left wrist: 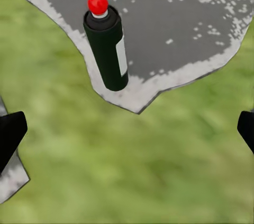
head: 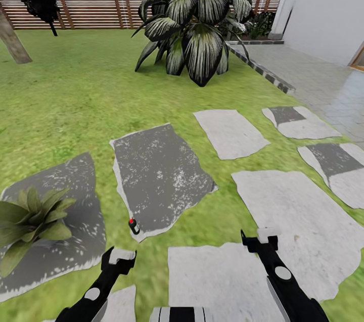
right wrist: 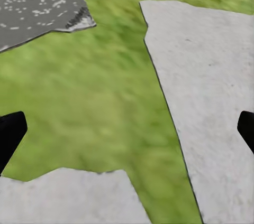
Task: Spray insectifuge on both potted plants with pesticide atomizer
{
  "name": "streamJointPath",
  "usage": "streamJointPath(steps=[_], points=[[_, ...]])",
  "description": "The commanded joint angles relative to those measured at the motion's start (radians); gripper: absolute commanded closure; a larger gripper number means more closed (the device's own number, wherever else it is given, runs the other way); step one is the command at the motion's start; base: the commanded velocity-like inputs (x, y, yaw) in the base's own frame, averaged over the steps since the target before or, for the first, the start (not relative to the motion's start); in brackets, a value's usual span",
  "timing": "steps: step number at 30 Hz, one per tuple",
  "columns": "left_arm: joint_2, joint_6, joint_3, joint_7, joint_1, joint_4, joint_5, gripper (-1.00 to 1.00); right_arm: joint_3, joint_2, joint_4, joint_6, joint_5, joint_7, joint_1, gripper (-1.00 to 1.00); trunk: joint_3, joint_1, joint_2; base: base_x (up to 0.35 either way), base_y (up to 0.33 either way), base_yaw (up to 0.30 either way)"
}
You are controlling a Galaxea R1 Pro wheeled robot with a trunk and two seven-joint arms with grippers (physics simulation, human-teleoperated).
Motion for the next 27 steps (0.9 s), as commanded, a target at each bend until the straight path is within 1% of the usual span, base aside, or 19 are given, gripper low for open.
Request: streamJointPath(steps=[1,15,21,27], points=[[0.000,-0.004,-0.002,0.000,0.000,0.001,-0.002,-1.00,0.000,0.000,0.000,-0.002,0.010,-0.004,0.000,-1.00,-0.001,0.000,0.000,0.126,0.000,0.008],[0.000,-0.004,-0.002,0.000,0.000,0.001,-0.002,-1.00,-0.001,0.000,-0.002,-0.002,0.010,-0.004,0.000,-1.00,-0.001,0.000,0.000,0.039,0.000,0.002],[0.000,-0.003,-0.002,0.001,0.000,0.001,-0.002,-1.00,-0.001,0.000,-0.002,-0.002,0.010,-0.004,0.000,-1.00,-0.001,0.000,0.000,0.126,0.000,0.145],[0.000,-0.005,-0.002,0.001,0.000,0.001,-0.002,-1.00,-0.001,0.000,-0.004,-0.002,0.010,-0.004,0.000,-1.00,-0.001,0.000,0.000,0.087,0.000,0.031]])
